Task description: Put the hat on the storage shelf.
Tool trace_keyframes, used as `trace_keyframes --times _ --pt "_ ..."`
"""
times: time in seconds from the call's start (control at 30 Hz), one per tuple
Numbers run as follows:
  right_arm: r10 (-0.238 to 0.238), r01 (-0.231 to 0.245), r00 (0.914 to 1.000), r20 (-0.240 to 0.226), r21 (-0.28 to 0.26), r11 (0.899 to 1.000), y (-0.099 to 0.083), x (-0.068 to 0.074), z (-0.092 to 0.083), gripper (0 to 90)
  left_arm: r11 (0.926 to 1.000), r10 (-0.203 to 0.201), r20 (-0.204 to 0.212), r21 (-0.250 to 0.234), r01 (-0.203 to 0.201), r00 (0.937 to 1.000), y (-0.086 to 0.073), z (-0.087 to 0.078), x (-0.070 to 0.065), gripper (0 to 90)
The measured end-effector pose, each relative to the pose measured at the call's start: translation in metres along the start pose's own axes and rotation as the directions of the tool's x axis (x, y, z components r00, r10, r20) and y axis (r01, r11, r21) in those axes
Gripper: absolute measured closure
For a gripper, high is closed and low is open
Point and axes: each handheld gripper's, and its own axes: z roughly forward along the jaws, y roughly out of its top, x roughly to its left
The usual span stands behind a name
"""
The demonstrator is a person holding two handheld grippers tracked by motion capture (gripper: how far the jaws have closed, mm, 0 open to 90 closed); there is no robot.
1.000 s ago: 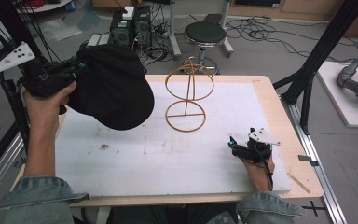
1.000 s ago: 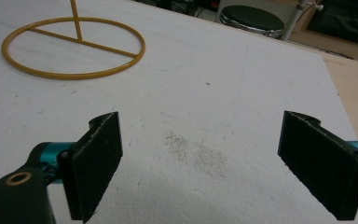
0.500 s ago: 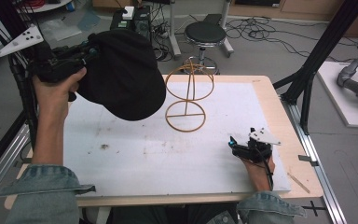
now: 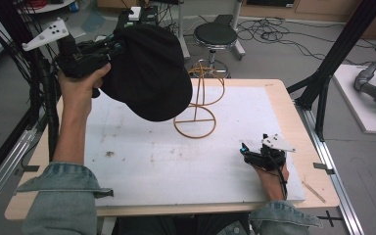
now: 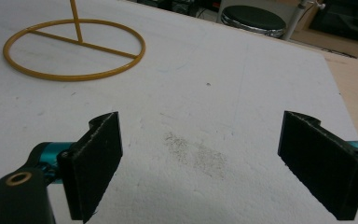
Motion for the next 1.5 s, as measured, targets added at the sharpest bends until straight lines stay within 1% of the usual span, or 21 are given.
trace_keyframes --times 0.1,0.2,0.37,0.5,0.57,0.67,0.93,0.97,1.03,1.1,1.5 --pt "0.005 -0.005 1.0 0.0 0.004 1.0 0.0 0.0 0.0 13.4 1.0 -0.006 0.011 -0.002 0.006 0.9999 -0.003 0.008 0.001 76.9" --pt "0.002 -0.002 1.0 0.0 0.003 1.0 0.0 0.0 0.0 13.4 0.9998 -0.015 0.026 -0.014 0.015 0.9996 -0.007 0.015 0.002 76.9" --pt "0.006 -0.006 1.0 -0.002 0.001 1.0 0.0 -0.001 0.0 13.4 0.998 -0.035 0.05 -0.051 0.038 0.9981 -0.011 0.026 0.004 76.9" --pt "0.007 -0.007 1.0 -0.001 0.001 1.0 0.0 -0.001 0.0 13.4 0.9976 -0.04 0.065 -0.053 0.044 0.9971 -0.015 0.036 0.004 76.9" --pt "0.009 -0.009 1.0 0.001 0.0 1.0 0.0 -0.001 0.0 13.4 0.9979 -0.043 0.072 -0.046 0.046 0.9965 -0.019 0.042 0.004 76.9" --pt "0.01 -0.01 0.9999 -0.002 0.0 1.0 0.0 -0.002 0.0 13.4 0.9976 -0.056 0.078 -0.035 0.059 0.9954 -0.025 0.05 0.006 76.9" --pt "0.011 -0.011 0.9999 -0.002 -0.001 1.0 -0.001 -0.003 0.0 13.4 0.9967 -0.081 0.06 0.01 0.08 0.995 -0.042 0.07 0.01 76.9" --pt "0.013 -0.013 0.9999 -0.003 0.0 1.0 -0.001 -0.003 0.0 13.4 0.9962 -0.087 0.057 0.015 0.086 0.9946 -0.044 0.072 0.011 76.9" --pt "0.011 -0.011 0.9999 -0.003 -0.001 1.0 -0.001 -0.003 0.0 13.4 0.9947 -0.103 0.066 0.014 0.102 0.9925 -0.049 0.075 0.013 76.8" --pt "0.011 -0.011 0.9999 -0.003 -0.001 1.0 -0.001 -0.003 0.0 13.4 0.9936 -0.113 0.06 0.021 0.111 0.9919 -0.053 0.079 0.013 76.7" --pt "0.006 -0.006 1.0 -0.005 -0.001 1.0 -0.001 -0.003 0.001 13.4 0.9904 -0.132 0.067 0.051 0.128 0.989 -0.067 0.099 0.011 75.4"
